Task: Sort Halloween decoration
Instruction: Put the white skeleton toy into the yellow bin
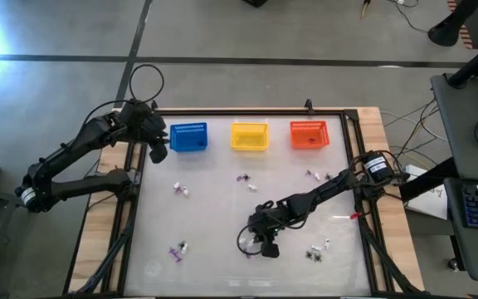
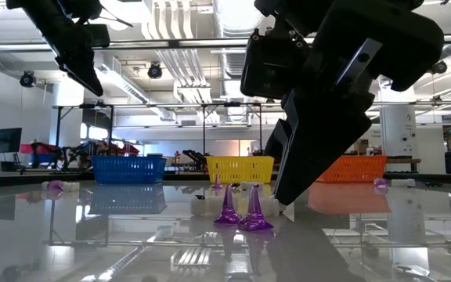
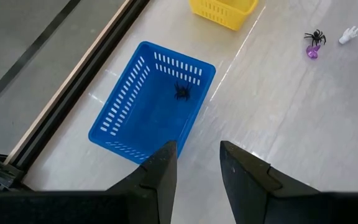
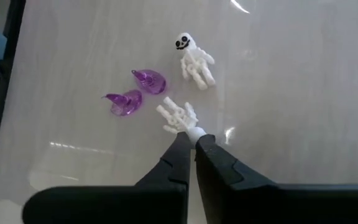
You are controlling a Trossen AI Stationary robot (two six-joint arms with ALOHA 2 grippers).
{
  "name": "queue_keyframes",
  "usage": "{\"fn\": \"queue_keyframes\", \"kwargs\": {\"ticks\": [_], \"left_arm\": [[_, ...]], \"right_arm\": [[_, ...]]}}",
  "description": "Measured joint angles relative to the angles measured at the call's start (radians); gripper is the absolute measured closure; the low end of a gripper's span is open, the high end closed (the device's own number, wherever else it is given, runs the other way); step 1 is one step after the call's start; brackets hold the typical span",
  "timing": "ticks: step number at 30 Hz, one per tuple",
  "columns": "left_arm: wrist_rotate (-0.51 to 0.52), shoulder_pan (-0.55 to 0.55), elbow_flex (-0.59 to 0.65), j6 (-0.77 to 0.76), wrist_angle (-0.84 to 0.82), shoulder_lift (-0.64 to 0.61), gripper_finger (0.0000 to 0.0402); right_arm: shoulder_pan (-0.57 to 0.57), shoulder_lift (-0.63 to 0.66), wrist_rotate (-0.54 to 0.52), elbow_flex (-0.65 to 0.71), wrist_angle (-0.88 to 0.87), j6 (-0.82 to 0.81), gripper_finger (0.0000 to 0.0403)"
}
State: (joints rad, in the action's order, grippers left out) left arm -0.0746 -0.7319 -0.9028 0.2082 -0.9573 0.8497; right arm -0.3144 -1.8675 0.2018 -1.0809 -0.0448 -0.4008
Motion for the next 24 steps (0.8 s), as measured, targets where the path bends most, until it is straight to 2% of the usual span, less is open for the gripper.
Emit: {"fn": "queue_keyframes", "kwargs": {"ticks": [8,13,20,24], "left_arm": [[0.0,0.0,0.0,-0.008,-0.001,0.0,0.0297],[0.0,0.0,0.0,-0.008,-0.002,0.0,0.0297],[0.0,0.0,0.0,-0.008,-0.016,0.0,0.0296],[0.0,0.0,0.0,-0.008,-0.035,0.0,0.0296]], "right_arm": [[0.003,0.014,0.013,-0.04,-0.019,0.0,0.0394],[0.007,0.04,0.008,-0.09,-0.109,0.018,0.0394],[0.041,0.06,-0.098,-0.149,-0.255,-0.005,0.0395],[0.079,0.06,-0.124,-0.191,-0.287,-0.042,0.0395]]}}
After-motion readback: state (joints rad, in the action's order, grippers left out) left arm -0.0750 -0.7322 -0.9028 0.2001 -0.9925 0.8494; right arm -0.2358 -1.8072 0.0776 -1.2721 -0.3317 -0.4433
